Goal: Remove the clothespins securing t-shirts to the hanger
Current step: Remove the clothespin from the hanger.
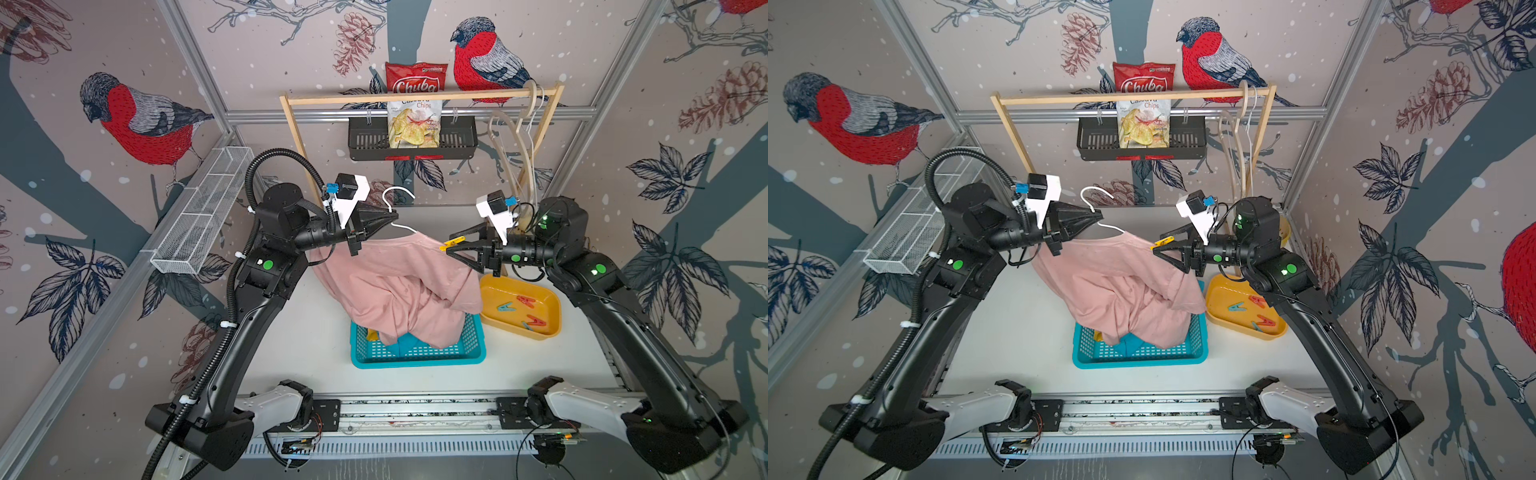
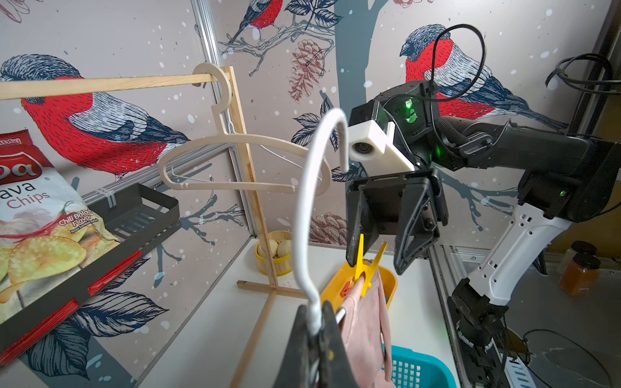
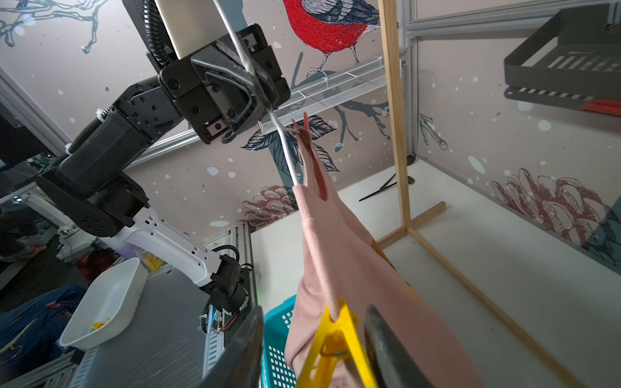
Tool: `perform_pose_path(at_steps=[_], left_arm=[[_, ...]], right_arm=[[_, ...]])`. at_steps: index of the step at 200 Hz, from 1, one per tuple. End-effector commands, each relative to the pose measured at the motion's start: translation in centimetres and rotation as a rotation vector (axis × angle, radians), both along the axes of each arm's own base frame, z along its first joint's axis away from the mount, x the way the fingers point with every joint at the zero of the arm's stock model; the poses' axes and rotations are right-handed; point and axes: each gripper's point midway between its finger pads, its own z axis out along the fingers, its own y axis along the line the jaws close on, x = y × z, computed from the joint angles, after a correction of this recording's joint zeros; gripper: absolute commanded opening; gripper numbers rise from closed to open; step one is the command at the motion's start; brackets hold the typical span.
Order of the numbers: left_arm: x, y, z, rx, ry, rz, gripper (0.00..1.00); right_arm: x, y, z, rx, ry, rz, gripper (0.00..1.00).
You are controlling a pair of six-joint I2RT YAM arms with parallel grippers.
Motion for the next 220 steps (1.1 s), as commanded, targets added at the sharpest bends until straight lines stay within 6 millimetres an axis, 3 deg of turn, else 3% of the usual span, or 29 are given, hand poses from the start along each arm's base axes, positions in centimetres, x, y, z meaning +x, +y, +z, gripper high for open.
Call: perform_pose_path(at_steps=[1,80,151,220], left_arm=[[-0.2,0.2,1.1,-0.018,-0.037,-0.007,0.0],[-0.3,0.3,0.9,-0.016,-0.025,-0.002,0.0],[0.3,0.4,0.8,-0.009,-0.038,0.028,0.0],[2.7,0.5,-0.7,0.028,-0.018,0.111,0.0]], right_arm=[[0.5,-0.4,0.3,-0.014,-0.056,-0.045,0.42],[0.9,-0.4,0.3,-0.014,-0.06,-0.068,0.0],[1.6,-1.3,1.0,-0.01,-0.083,-0.158,0.0],[4.8,-6.0,3.7,0.025,-0.17,-0.514,0.0]])
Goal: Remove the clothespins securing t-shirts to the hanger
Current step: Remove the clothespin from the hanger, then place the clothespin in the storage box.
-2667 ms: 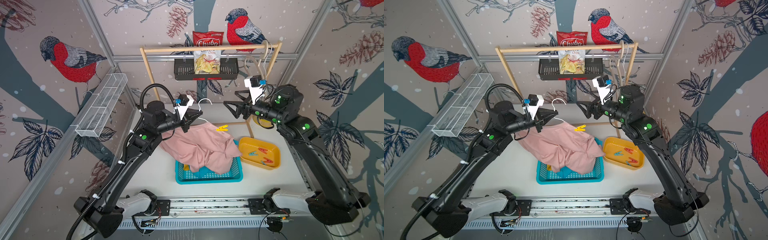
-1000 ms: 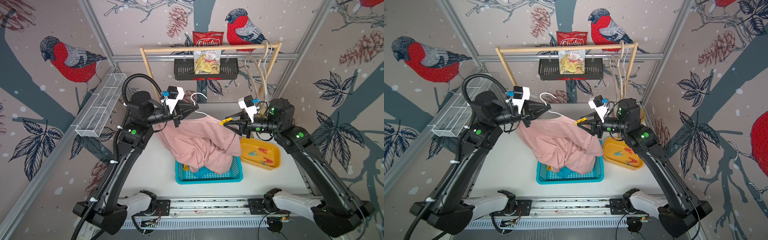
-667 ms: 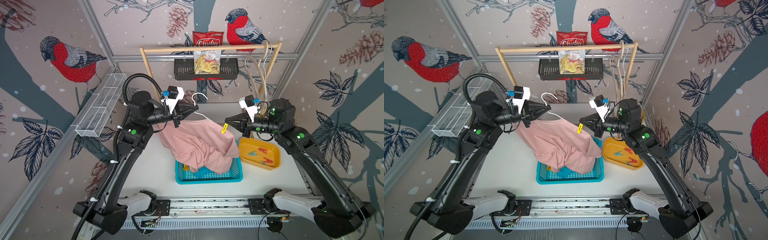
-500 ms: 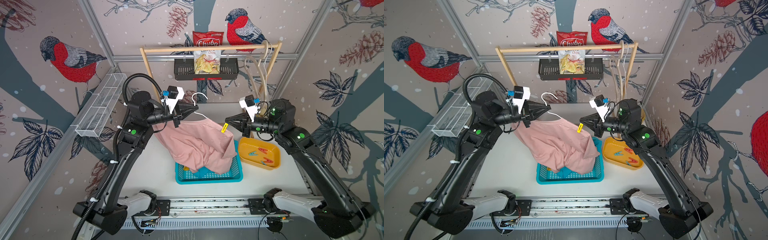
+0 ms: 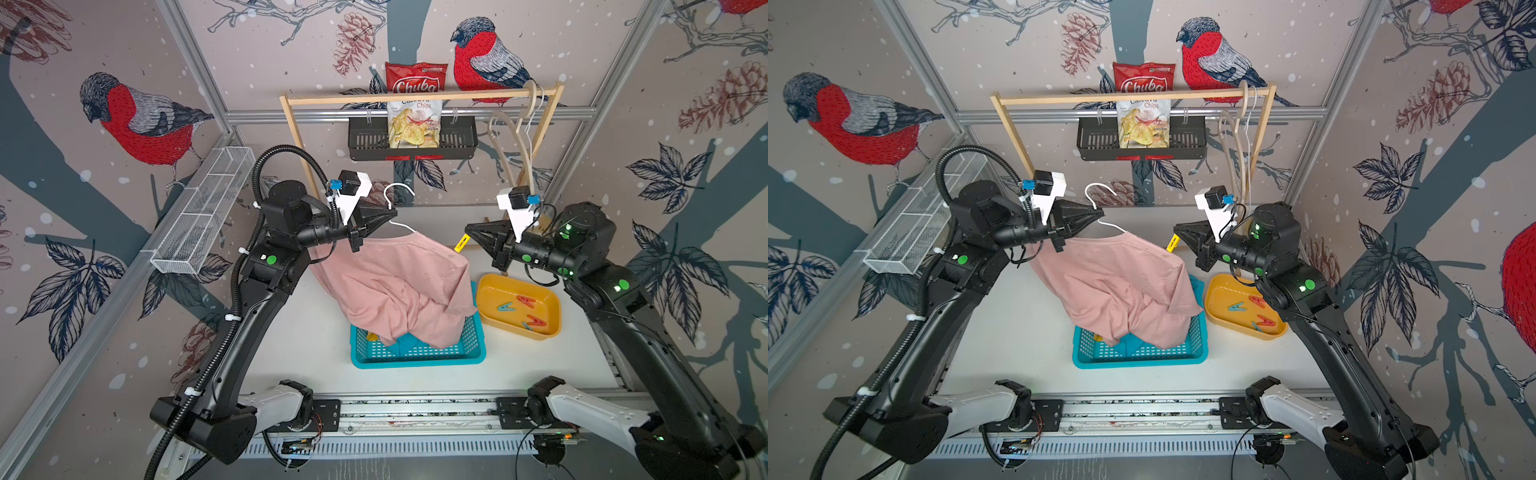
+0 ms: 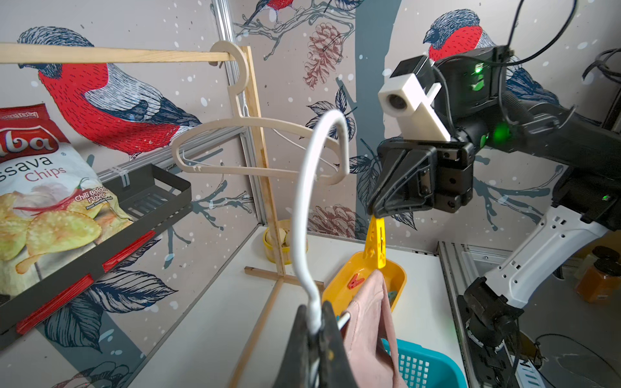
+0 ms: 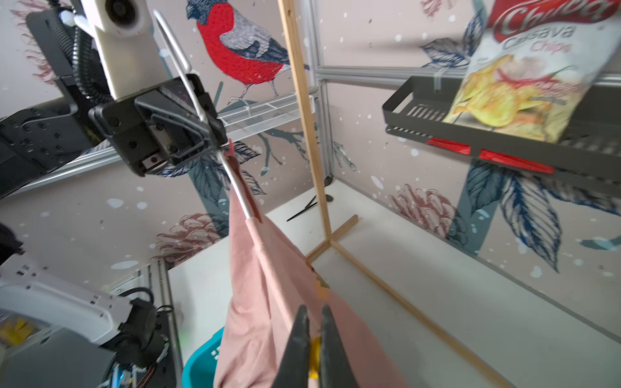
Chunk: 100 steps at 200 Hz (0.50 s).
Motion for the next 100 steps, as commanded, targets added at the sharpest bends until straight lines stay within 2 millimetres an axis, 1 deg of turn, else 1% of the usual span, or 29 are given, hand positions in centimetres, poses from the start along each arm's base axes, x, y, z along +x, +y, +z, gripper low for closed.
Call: perform_pose_path(at_steps=[1,13,25,38,51,77,100], left_arm=[[0.7,0.4,0.6,0.008,-0.059,0.047,0.0],[1.3,0.7,0.5,0.014,-0.062,0.086,0.0],[1.8,0.9,0.4,0.02,-0.062,0.12,0.0],[2.4,1.0,0.2,0.023,-0.062,0.148,0.0],[2.8,1.0,0.0,0.024,-0.061,0.159,0.0],[3.3,0.9,-0.1,0.02,-0.061,0.159,0.0],[3.5,0.7,-0.2,0.023,-0.06,0.156,0.0]], right_arm=[[1.9,-2.2,1.4,0.031,-0.046,-0.169,0.0],[2.2,-3.3,1.3,0.035,-0.045,-0.231,0.0],[2.6,-4.4,0.6,0.031,-0.031,-0.302,0.0],[3.0,-5.8,-0.9,0.017,0.002,-0.386,0.0],[3.3,-7.5,-3.4,0.003,0.047,-0.478,0.0],[3.1,-10.6,-9.4,-0.041,0.144,-0.632,0.0],[3.5,-14.1,-14.6,-0.08,0.232,-0.808,0.0]])
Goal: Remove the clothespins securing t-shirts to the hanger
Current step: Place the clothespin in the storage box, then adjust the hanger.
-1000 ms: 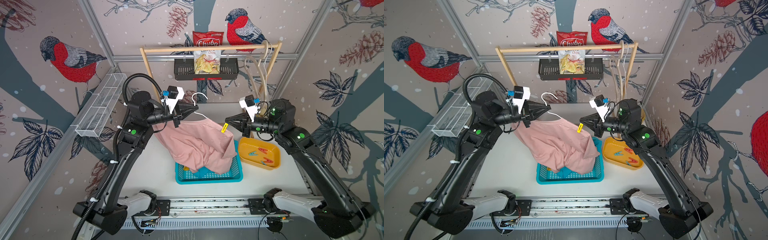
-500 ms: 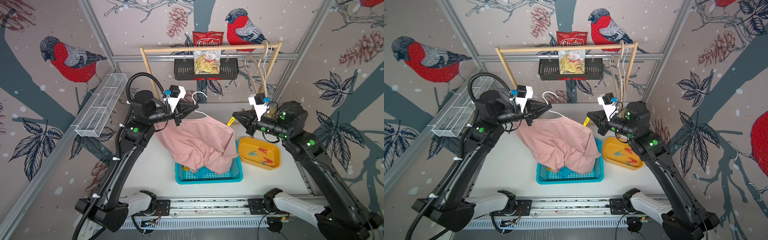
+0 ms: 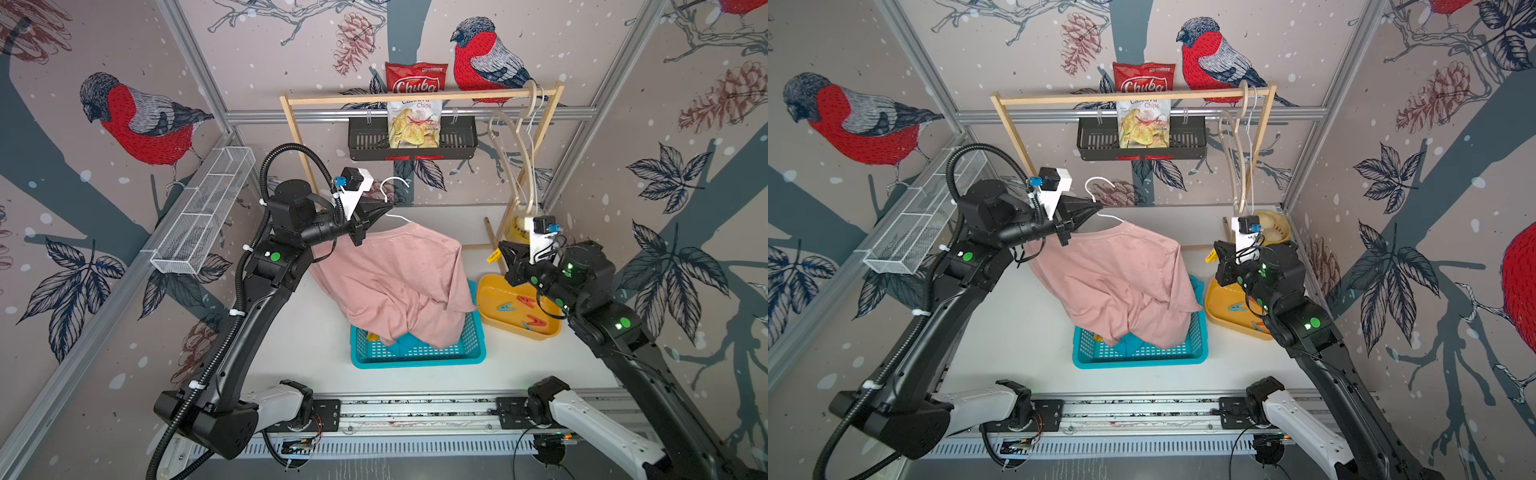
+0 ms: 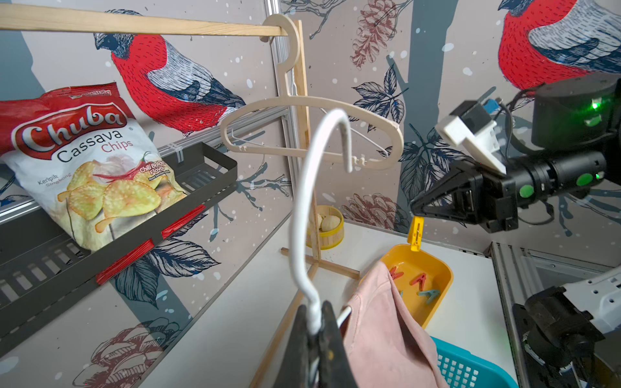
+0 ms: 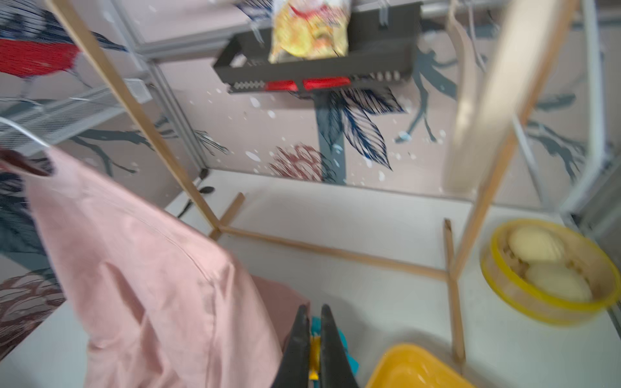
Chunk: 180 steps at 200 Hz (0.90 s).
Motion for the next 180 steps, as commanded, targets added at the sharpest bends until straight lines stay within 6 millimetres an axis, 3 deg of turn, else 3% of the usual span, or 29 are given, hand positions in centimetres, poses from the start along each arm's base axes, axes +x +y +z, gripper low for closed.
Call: perform_pose_path(at_steps=[1,32,50,72,98,112,135,156,180], left_arm=[[0.2,0.0,1.0,-0.008,-0.061,0.004,0.0],[-0.1,0.1,1.0,-0.006,-0.064,0.002,0.0],[-0.3,0.3,0.7,-0.003,-0.059,0.008,0.0],[-0.8,0.6,0.5,-0.004,-0.061,0.018,0.0],[-0.8,0.8,0.3,-0.002,-0.066,0.031,0.0],[-0.6,0.7,0.2,-0.008,-0.065,0.026,0.0],[-0.3,0.3,0.6,-0.032,-0.063,0.011,0.0],[0.4,-0.1,0.7,-0.055,-0.051,0.022,0.0],[1.4,-1.4,0.6,-0.043,-0.056,0.115,0.0]], right_arm=[[1.0,-4.4,-3.7,-0.011,0.071,-0.246,0.0],[2.6,-10.0,-9.7,0.004,0.23,-0.476,0.0],[3.4,-11.9,-12.0,0.094,0.301,-0.497,0.08],[3.7,-13.1,-13.8,0.161,0.355,-0.511,0.3],[3.6,-13.3,-14.3,0.144,0.377,-0.507,0.61],[3.4,-13.1,-13.8,0.142,0.37,-0.494,0.68],[3.2,-12.0,-11.4,0.155,0.31,-0.425,0.69],[2.7,-9.7,-7.6,0.18,0.2,-0.289,0.68],[1.4,-5.1,-2.3,0.172,0.053,-0.098,0.67]])
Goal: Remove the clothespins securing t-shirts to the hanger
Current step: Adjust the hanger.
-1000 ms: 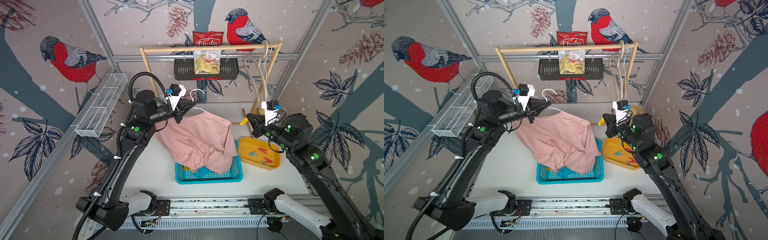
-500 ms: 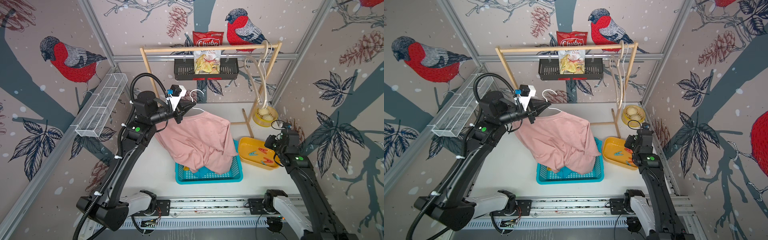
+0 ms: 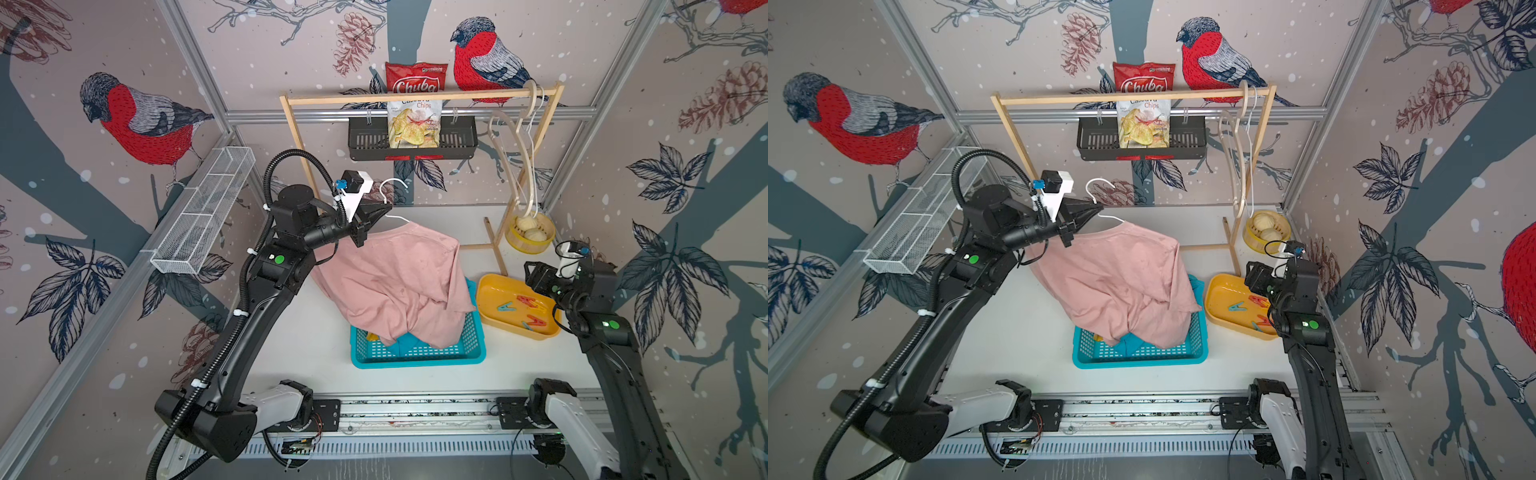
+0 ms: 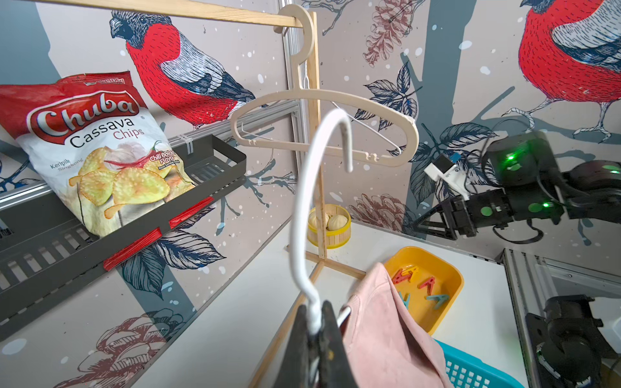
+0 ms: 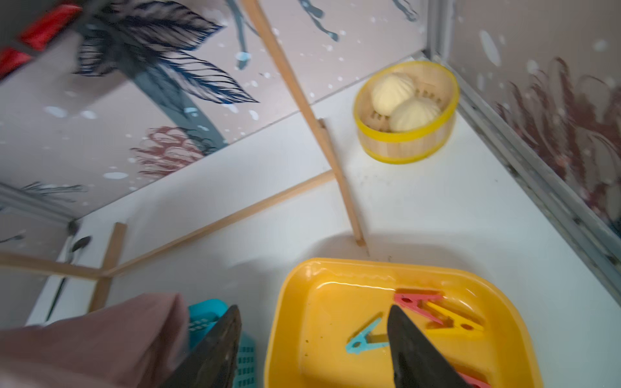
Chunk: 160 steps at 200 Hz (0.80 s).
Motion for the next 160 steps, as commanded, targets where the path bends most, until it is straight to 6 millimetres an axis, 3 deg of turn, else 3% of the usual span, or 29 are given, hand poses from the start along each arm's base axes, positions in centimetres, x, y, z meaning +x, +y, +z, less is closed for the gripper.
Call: perform_pose_path(at_steps=[1,41,87,115,160], left_arm=[[0.8,-0.9,1.7,-0.025,-0.071,0.083,0.0],[0.7,-3.6,2.1,-0.014,-0.075,0.109,0.0],[-1.3,-5.8,2.7,-0.005,-0.051,0.015,0.0],[-3.5,-7.2,2.6,-0.025,-0.035,-0.103,0.0],[-5.4,-8.0,2.2,-0.047,0.025,-0.207,0.0]], right_arm=[[-0.9,4.6,5.4,-0.003,-0.179,0.203,0.67],[-4.1,12.9,11.1,-0.087,-0.332,0.473,0.67],[-5.3,18.5,16.3,-0.213,-0.435,0.591,0.68],[-3.7,19.9,17.5,-0.295,-0.452,0.574,0.7],[-2.4,22.4,16.8,-0.384,-0.451,0.625,0.71]])
